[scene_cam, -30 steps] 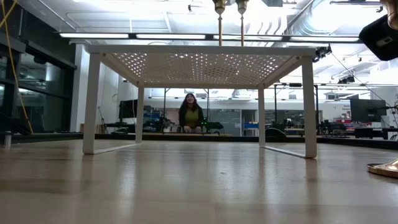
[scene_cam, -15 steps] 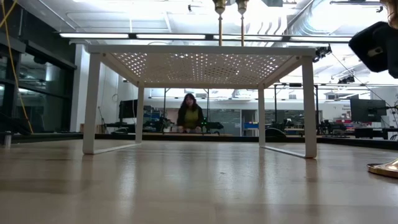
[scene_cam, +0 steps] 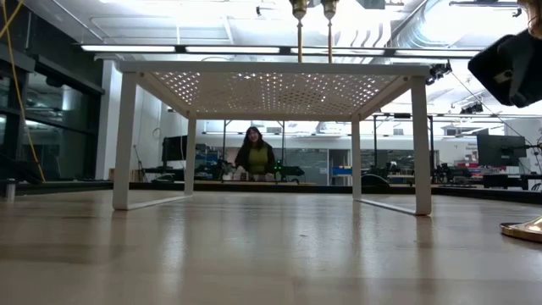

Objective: Pick & Place candle stick holders
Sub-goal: Put the gold candle holder on the shelf

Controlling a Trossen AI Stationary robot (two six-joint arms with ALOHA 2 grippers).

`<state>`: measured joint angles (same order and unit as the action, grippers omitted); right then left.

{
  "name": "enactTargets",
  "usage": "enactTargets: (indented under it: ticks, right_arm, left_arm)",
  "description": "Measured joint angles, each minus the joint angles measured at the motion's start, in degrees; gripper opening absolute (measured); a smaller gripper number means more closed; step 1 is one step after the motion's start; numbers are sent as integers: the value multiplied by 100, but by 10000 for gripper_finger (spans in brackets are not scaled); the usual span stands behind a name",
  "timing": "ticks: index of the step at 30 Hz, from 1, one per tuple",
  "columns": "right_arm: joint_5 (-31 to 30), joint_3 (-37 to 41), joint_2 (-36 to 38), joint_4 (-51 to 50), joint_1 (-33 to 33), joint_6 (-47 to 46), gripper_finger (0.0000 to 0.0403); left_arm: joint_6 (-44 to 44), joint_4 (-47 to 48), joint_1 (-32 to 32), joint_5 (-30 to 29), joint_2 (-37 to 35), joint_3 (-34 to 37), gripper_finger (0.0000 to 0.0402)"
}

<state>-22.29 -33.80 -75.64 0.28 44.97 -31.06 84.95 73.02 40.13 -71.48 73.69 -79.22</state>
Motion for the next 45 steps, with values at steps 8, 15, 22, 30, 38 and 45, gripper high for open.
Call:
enactTargets:
  ticks: [8,15,22,30,38,45]
  right_arm:
    - [-80,0,0,-126,0,-17,152]
    - [33,0,0,-129,0,-154,98]
    - [95,0,0,-130,0,-154,44]
    - [72,0,11,-107,0,-232,11]
    - [39,-151,57,-195,-31,-361,5]
    - [527,-701,216,-758,-245,-148,5]
  left_arm:
    - [2,1,1,0,-2,0,335]
    - [2,1,1,2,-2,0,335]
    - [2,1,1,5,-1,0,335]
    - [2,5,1,16,-2,0,335]
    - [1,6,1,17,-2,0,335]
    - [1,25,1,17,-2,0,335]
